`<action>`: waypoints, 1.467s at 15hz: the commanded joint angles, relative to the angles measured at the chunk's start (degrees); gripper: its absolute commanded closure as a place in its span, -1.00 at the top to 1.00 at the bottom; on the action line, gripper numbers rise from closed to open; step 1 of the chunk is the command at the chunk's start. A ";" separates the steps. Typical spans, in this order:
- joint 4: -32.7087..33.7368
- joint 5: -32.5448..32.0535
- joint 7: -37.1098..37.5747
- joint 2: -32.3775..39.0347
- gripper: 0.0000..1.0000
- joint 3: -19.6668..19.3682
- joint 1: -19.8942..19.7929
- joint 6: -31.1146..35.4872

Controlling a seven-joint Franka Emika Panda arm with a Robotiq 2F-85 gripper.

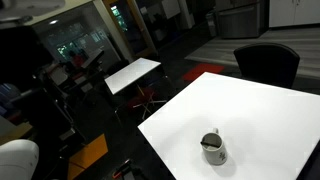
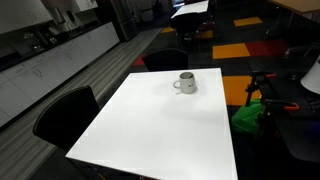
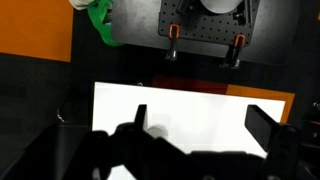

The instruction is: Remove the pen from the mug and put it on the table

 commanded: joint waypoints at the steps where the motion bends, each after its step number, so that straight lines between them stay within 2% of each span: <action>1: 0.14 -0.03 0.07 0.04 1.00 -0.08 0.15 -0.13; 5: 0.14 -0.03 0.07 0.04 1.00 -0.08 0.15 -0.13; 9: -0.61 1.78 2.97 1.05 1.00 2.06 1.18 3.41; 12: -1.71 4.86 9.48 2.72 1.00 4.01 0.81 9.83; 15: -3.77 6.71 18.24 5.71 1.00 5.74 -0.81 21.03; 17: -4.41 6.52 23.59 8.87 1.00 6.74 -2.06 25.77; 19: -3.98 6.19 27.18 12.87 1.00 7.36 -2.91 26.84; 22: -3.07 6.86 28.31 19.31 1.00 7.01 -3.07 26.16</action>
